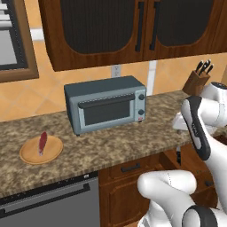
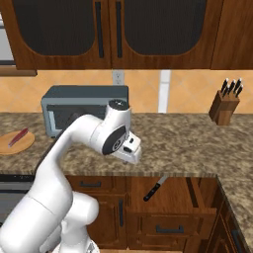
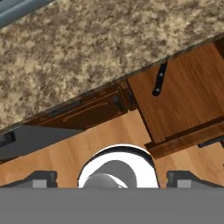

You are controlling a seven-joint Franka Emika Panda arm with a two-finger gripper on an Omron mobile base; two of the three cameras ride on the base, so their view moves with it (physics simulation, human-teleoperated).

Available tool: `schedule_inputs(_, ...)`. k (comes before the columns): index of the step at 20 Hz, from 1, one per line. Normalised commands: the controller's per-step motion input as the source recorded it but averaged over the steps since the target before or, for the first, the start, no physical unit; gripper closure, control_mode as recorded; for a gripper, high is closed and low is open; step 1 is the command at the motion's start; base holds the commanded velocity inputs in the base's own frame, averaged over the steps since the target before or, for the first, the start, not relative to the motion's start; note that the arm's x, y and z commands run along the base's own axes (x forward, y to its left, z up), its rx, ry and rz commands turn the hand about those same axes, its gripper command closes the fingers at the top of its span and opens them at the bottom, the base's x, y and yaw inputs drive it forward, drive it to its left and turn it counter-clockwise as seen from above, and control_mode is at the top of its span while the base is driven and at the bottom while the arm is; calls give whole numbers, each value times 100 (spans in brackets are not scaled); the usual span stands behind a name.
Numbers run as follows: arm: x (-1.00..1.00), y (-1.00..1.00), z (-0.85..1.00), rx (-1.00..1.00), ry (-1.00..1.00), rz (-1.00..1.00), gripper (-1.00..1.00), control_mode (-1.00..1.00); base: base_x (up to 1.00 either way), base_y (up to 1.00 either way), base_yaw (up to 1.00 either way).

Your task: Pick up the knife from the drawer and place it on the cutting board. Then place the meat from the plate to the cutting board.

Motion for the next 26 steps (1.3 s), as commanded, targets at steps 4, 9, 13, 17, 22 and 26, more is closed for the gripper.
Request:
schedule_inputs(4,-2,-100,-77,0,22,-3,-100,-100,0,0,0)
schedule_inputs(9,9,-71,-76,0,14,0,-100,-100,0,0,0)
schedule_inputs(13,34,-36,-68,0,2,1,-100,-100,0,0,0)
schedule_inputs(17,39,-20,-66,0,0,6,-100,-100,0,0,0)
schedule_inputs(22,23,-19,-60,0,0,9,-100,-100,0,0,0)
schedule_inputs(26,16,-25,-33,0,0,8,-100,-100,0,0,0)
